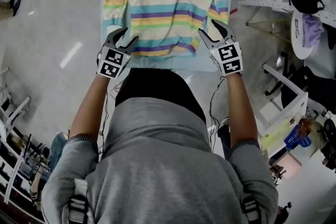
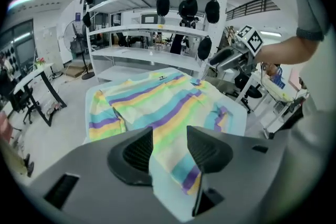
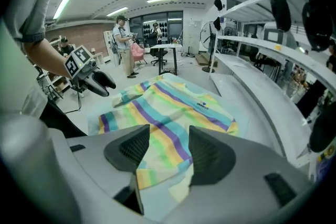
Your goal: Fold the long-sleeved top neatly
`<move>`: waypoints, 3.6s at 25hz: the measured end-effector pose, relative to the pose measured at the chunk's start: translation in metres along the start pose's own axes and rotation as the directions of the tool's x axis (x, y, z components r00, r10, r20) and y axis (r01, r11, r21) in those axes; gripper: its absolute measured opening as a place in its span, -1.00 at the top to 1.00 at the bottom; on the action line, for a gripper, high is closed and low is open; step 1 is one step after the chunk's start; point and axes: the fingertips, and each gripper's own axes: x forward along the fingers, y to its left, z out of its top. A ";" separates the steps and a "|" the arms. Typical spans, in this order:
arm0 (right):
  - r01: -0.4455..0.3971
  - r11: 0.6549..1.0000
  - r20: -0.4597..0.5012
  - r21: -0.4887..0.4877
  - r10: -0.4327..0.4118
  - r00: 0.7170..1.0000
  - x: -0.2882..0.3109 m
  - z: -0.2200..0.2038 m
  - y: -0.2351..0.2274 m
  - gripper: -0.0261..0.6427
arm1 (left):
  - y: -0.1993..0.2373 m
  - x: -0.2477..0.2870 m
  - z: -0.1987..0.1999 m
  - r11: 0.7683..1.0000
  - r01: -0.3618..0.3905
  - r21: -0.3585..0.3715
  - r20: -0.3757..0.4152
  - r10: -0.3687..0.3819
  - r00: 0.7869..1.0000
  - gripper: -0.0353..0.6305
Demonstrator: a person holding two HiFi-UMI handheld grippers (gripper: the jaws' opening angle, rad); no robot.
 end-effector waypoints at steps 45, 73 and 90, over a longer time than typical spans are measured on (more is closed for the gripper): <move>0.294 0.955 -0.132 0.039 -0.286 0.949 -0.039 -0.150 0.050 0.80 | -0.002 -0.037 -0.133 0.975 -0.208 0.072 -0.032 0.211 0.977 0.80; 0.107 0.987 -0.148 0.120 -0.089 0.985 -0.071 -0.184 0.140 0.12 | -0.055 -0.108 -0.171 0.988 -0.097 -0.117 -0.066 0.089 0.994 0.13; -0.204 0.959 0.434 0.195 0.102 0.895 -0.165 0.021 0.200 0.00 | -0.114 -0.196 0.020 0.986 -0.124 -0.108 0.297 0.151 0.943 0.05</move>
